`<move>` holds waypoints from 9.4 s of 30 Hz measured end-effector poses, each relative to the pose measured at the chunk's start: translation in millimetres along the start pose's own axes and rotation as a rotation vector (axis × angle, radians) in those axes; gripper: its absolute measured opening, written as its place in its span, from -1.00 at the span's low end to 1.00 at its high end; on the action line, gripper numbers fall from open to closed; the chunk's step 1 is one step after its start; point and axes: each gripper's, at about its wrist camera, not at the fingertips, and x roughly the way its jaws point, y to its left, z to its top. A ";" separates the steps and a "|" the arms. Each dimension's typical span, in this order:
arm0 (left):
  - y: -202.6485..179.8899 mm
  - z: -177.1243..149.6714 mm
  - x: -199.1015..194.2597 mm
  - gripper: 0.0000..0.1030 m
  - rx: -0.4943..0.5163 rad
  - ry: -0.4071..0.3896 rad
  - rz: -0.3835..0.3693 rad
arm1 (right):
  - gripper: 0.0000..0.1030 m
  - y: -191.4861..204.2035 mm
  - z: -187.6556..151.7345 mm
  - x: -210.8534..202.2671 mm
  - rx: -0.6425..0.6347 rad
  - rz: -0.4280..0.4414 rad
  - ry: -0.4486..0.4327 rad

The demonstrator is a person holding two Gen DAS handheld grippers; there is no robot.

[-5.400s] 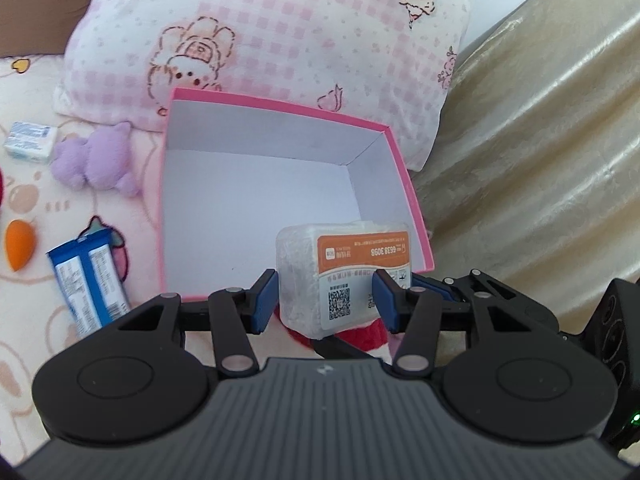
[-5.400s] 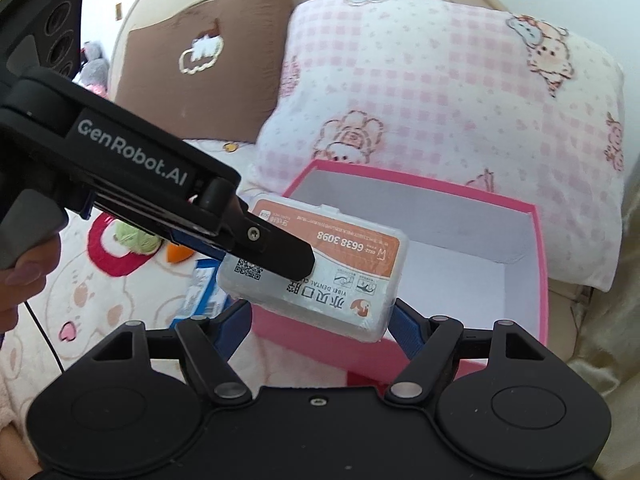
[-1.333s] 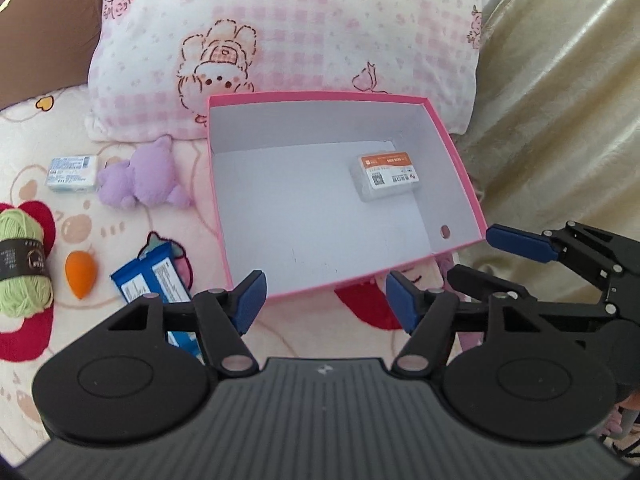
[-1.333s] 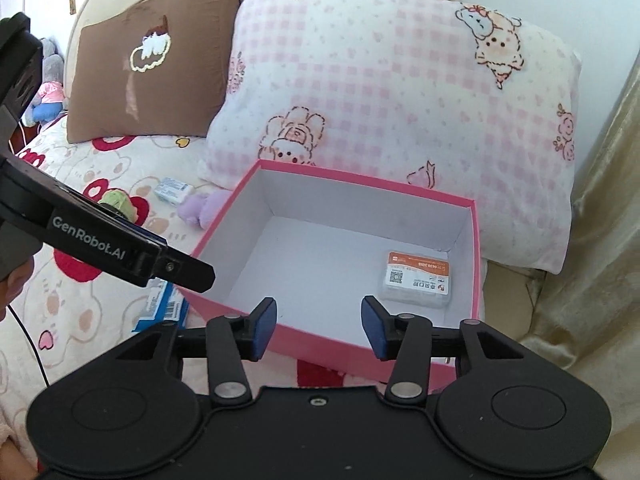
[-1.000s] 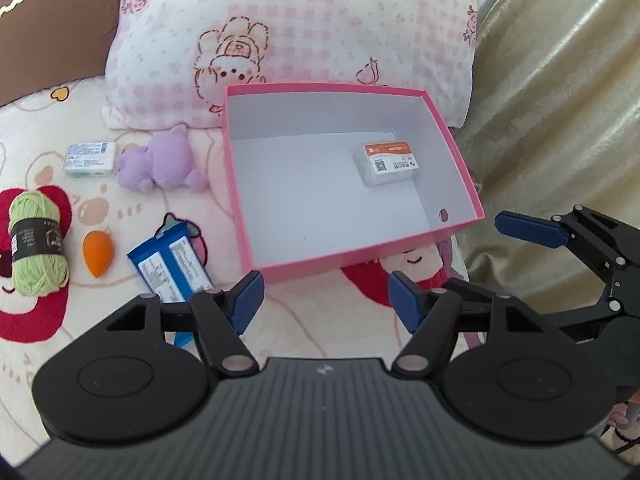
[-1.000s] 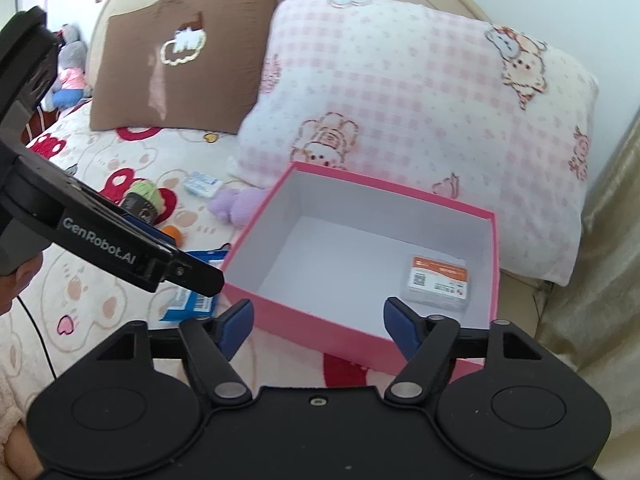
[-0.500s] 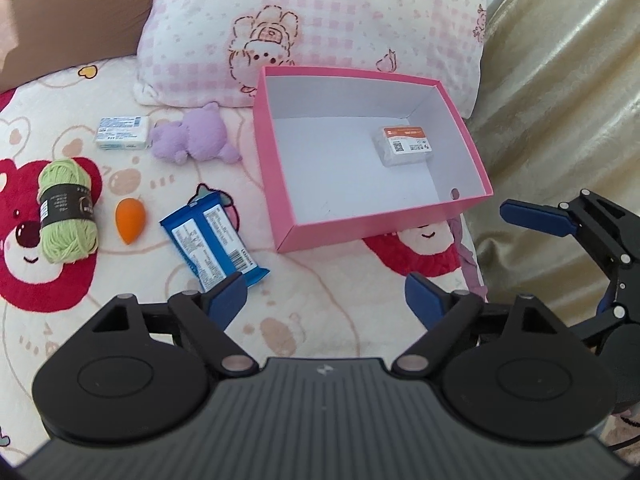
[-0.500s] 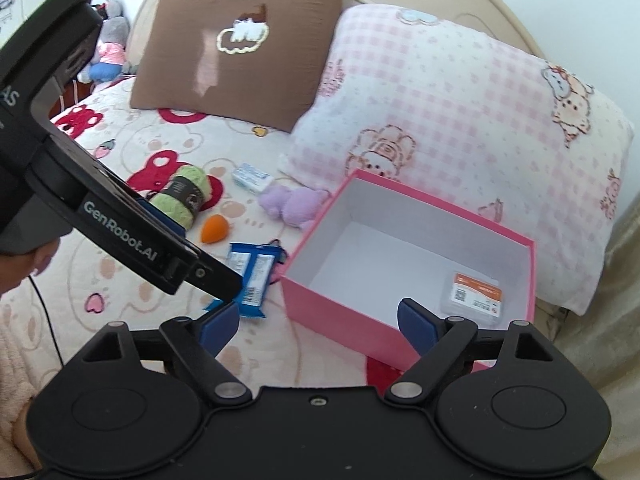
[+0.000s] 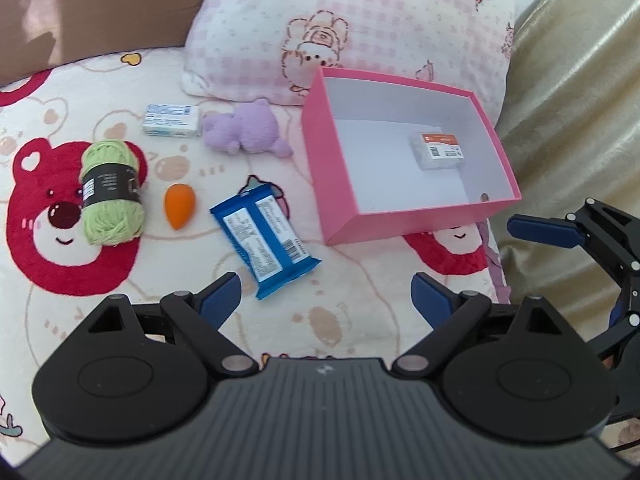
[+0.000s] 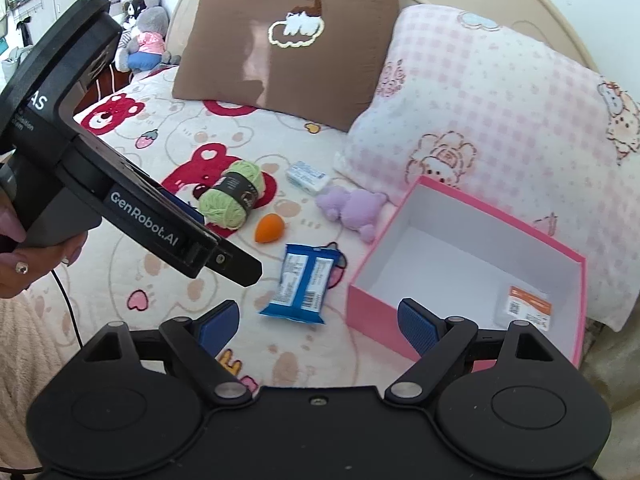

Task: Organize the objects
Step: 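Withdraw the left tool from the pink box toward the blue snack packet, then close the left tool on the blue snack packet edge, then lift the blue snack packet with the left tool and turn it upright, then carry the blue snack packet with the left tool over the pink box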

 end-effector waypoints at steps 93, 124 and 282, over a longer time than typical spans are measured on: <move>108.5 -40.3 172.3 -0.53 -0.255 -0.042 -0.158 | 0.42 10.6 -64.3 210.0 0.395 0.014 0.034; 75.2 -59.3 161.1 -0.65 -0.103 -0.018 -0.160 | -0.25 41.4 -82.3 191.7 0.214 -0.021 0.005; 12.7 -47.4 76.1 -0.01 -0.033 0.082 -0.141 | 0.82 20.0 -67.3 97.1 0.232 -0.022 0.048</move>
